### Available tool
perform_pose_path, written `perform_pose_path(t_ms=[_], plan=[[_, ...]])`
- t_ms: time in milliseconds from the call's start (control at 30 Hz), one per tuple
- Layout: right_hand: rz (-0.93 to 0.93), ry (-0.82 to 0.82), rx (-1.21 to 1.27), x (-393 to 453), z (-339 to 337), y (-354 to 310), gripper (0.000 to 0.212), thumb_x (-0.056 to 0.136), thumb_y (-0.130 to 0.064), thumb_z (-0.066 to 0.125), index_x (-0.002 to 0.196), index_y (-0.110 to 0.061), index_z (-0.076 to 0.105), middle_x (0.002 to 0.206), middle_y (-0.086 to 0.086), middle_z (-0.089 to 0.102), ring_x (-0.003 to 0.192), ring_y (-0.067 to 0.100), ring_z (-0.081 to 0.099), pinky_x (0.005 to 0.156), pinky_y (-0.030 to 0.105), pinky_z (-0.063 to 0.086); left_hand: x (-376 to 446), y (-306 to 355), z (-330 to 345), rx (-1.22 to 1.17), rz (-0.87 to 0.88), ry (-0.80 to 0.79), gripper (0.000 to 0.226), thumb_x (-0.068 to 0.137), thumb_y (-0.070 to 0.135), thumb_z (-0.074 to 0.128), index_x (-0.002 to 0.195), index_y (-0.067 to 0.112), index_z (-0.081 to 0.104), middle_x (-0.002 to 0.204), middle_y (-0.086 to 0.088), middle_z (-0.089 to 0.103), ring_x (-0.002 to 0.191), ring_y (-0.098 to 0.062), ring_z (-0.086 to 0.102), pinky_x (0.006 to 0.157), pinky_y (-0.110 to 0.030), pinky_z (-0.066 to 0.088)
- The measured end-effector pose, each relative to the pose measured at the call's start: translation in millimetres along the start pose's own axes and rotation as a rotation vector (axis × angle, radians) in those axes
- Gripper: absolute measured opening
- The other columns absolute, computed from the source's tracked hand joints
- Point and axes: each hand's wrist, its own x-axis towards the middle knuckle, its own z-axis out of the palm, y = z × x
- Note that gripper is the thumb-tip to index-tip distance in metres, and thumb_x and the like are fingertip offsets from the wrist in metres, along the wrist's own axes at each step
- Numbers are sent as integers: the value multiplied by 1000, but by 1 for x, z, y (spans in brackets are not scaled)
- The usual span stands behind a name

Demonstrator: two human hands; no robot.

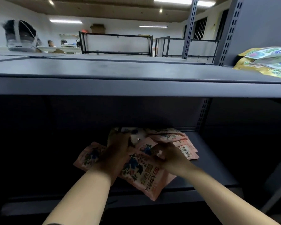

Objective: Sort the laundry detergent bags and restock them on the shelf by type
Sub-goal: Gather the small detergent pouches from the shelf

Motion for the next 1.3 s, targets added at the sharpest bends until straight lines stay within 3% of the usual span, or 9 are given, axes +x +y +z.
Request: perform_pose_path(t_ms=[67,133,233,333,667,800,933,1200,1300], plan=[[-28,-41,-128,4,10,-5,39,92,-51,52,126,-33,57,141,-10,40,130,15,40,104,32,40,1,-14,-13,60,-123,19,48,90,48,50,130,20,52,133,-7,53,118,-26,52,98,-34,44],[-59,-6,-231,11,19,-7,41,95,-47,47,134,-35,49,150,-6,32,137,16,31,108,33,33,-3,-28,-30,-85,-256,167,35,99,26,40,126,7,53,126,-18,57,112,-33,56,90,-38,47],[-82,54,-202,26,26,-10,38,94,-36,51,131,-30,53,142,-2,44,128,17,42,103,31,39,-14,-42,-54,-270,-297,477,34,102,19,33,123,-1,50,115,-28,60,103,-41,59,79,-42,47],[-111,20,-180,40,33,-15,35,95,-32,50,129,-24,56,132,1,53,121,19,49,99,29,43,-27,-55,-69,-356,-366,622,33,101,18,36,123,-4,46,111,-31,60,97,-45,60,72,-43,46],[36,-4,-276,87,71,-60,41,95,-37,47,119,-6,59,123,13,59,113,27,54,93,32,44,-54,-74,-73,-372,-304,698,27,100,20,41,113,-2,51,101,-26,63,85,-42,63,60,-36,43],[137,-36,-530,100,91,-76,39,95,-33,48,126,-9,53,130,12,53,121,29,48,105,38,35,-60,-91,-72,-354,-309,724,25,99,21,42,106,-1,53,96,-25,64,82,-44,62,60,-36,41],[114,32,-545,102,94,-80,27,95,-17,47,119,-10,57,121,10,60,110,26,57,88,33,44,-63,-106,-75,-334,-347,764,27,99,22,42,108,-1,54,95,-27,63,83,-47,62,64,-45,48],[-215,146,-361,85,99,-65,33,91,-24,47,119,-18,64,116,7,67,104,26,64,90,32,48,-69,-117,-79,-308,-407,780,27,100,23,39,111,2,51,99,-29,62,86,-49,60,68,-48,46],[-360,4,-193,83,100,-64,39,87,-34,42,109,-21,71,113,5,69,103,22,66,91,37,52,-75,-118,-76,-307,-408,746,27,100,25,39,111,3,51,99,-28,63,86,-48,60,69,-47,45]])
